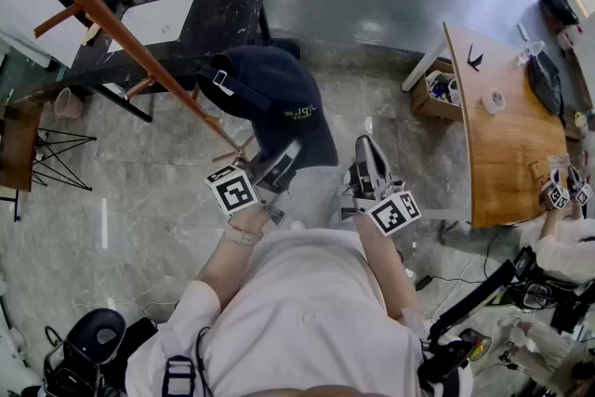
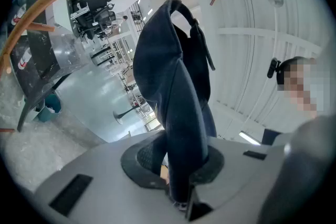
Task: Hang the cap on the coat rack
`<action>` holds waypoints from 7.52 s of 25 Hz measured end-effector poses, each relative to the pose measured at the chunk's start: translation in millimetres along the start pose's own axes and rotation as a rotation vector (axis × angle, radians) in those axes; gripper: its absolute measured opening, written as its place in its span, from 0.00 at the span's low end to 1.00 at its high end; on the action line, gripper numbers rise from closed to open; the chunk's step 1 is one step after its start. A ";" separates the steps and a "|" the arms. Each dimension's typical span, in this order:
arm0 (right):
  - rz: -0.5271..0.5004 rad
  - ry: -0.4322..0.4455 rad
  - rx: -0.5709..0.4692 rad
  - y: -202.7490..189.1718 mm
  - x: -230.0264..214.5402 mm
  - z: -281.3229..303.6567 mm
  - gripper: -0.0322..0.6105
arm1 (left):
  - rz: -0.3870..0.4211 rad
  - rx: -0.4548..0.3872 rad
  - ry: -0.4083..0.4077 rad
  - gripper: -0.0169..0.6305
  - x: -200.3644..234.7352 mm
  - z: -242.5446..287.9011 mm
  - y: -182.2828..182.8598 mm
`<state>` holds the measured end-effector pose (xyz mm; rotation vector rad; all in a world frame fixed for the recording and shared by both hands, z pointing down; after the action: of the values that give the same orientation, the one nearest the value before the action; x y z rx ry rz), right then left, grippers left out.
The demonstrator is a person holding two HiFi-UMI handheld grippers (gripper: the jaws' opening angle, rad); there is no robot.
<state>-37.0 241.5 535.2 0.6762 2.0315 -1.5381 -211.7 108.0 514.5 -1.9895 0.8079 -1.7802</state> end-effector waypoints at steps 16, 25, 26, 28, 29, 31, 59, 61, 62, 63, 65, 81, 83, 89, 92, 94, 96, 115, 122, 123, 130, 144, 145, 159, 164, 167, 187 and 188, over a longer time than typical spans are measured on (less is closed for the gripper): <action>0.036 -0.010 0.005 22.1 -66.1 45.1 0.11 | 0.000 0.003 0.037 0.09 38.1 68.6 15.3; 0.055 0.001 0.013 54.2 -128.5 95.3 0.11 | 0.001 -0.008 0.066 0.09 71.6 140.3 32.3; 0.057 0.004 0.015 57.9 -135.7 101.5 0.11 | 0.003 -0.011 0.068 0.09 75.3 148.6 34.5; 0.061 0.012 0.019 65.9 -150.5 112.6 0.11 | 0.007 -0.017 0.077 0.09 82.4 165.5 37.8; 0.063 0.016 0.023 70.4 -158.3 117.7 0.11 | 0.009 -0.021 0.082 0.09 85.7 174.1 39.0; 0.066 0.026 0.032 80.6 -174.2 128.7 0.11 | 0.011 -0.034 0.093 0.09 91.8 191.8 41.6; 0.039 0.221 0.188 182.5 -267.7 302.1 0.11 | 0.022 -0.209 0.168 0.09 135.4 363.1 119.6; 0.036 0.244 0.196 180.3 -259.5 313.7 0.11 | 0.028 -0.224 0.170 0.09 135.3 359.8 128.5; 0.037 0.254 0.198 179.1 -255.3 319.2 0.11 | 0.032 -0.230 0.173 0.09 134.8 357.3 133.1; 0.039 0.263 0.198 178.1 -251.1 324.4 0.11 | 0.036 -0.234 0.178 0.09 133.7 354.2 137.7; 0.049 0.274 0.198 174.9 -242.4 334.5 0.11 | 0.047 -0.240 0.190 0.09 130.3 345.6 148.1; 0.105 0.599 0.211 156.2 -80.7 452.1 0.11 | 0.228 -0.468 0.200 0.09 54.9 245.0 290.2; 0.094 0.665 0.209 155.8 -39.4 475.1 0.11 | 0.251 -0.494 0.195 0.09 41.8 224.5 320.3; 0.089 0.821 0.158 173.7 -4.7 474.6 0.11 | 0.382 -0.508 0.223 0.09 1.9 227.5 331.2; 0.086 0.895 0.135 182.9 33.2 479.9 0.11 | 0.358 -0.538 0.188 0.09 -20.2 216.3 348.4; 0.079 0.932 0.125 184.0 70.6 495.1 0.11 | 0.354 -0.549 0.168 0.09 -36.6 197.4 376.7; 0.082 0.963 0.116 185.7 100.9 507.8 0.11 | 0.368 -0.538 0.160 0.09 -51.9 183.1 402.2; 0.090 1.137 -0.021 231.6 208.7 543.0 0.11 | 0.468 -0.401 0.065 0.09 -138.7 171.4 498.5; 0.087 1.192 -0.006 222.1 234.9 545.4 0.11 | 0.483 -0.450 0.064 0.09 -144.8 146.8 498.3; 0.077 1.193 -0.008 221.2 237.0 544.9 0.11 | 0.486 -0.455 0.061 0.09 -144.7 144.4 496.6; 0.040 1.203 -0.008 210.2 245.6 535.3 0.11 | 0.478 -0.496 0.059 0.09 -140.6 127.4 481.2; 0.065 1.215 0.057 173.2 241.8 512.8 0.11 | 0.466 -0.554 0.033 0.09 -122.4 98.5 444.9; 0.069 1.212 0.063 171.8 241.3 513.7 0.11 | 0.462 -0.557 0.031 0.09 -120.9 97.9 445.3; 0.076 1.169 0.173 134.3 236.3 527.7 0.11 | 0.396 -0.648 -0.004 0.09 -81.5 79.2 439.9; 0.075 1.171 0.220 109.5 235.6 528.6 0.11 | 0.375 -0.720 -0.035 0.09 -64.0 64.7 439.4; 0.071 1.175 0.236 91.4 237.2 522.0 0.11 | 0.368 -0.768 -0.076 0.09 -57.6 51.2 432.9; 0.161 1.068 0.422 -36.3 230.2 528.1 0.11 | 0.300 -0.866 -0.063 0.06 7.2 -14.9 401.6; 0.163 1.063 0.437 -45.1 229.9 526.6 0.11 | 0.291 -0.863 -0.059 0.06 12.1 -18.5 398.3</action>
<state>-190.6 -258.2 292.6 2.1281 2.1750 -1.7092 -301.1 -206.5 285.9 -2.1949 1.9703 -1.2904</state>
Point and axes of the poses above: the fingertips, and each gripper's own axes: z forward along the fingers, x to its left, y out of its top, the point moved 7 cm from there along -z, backward along the fingers, and after that the axes turned 1 degree about -z, right-handed, at the moved point
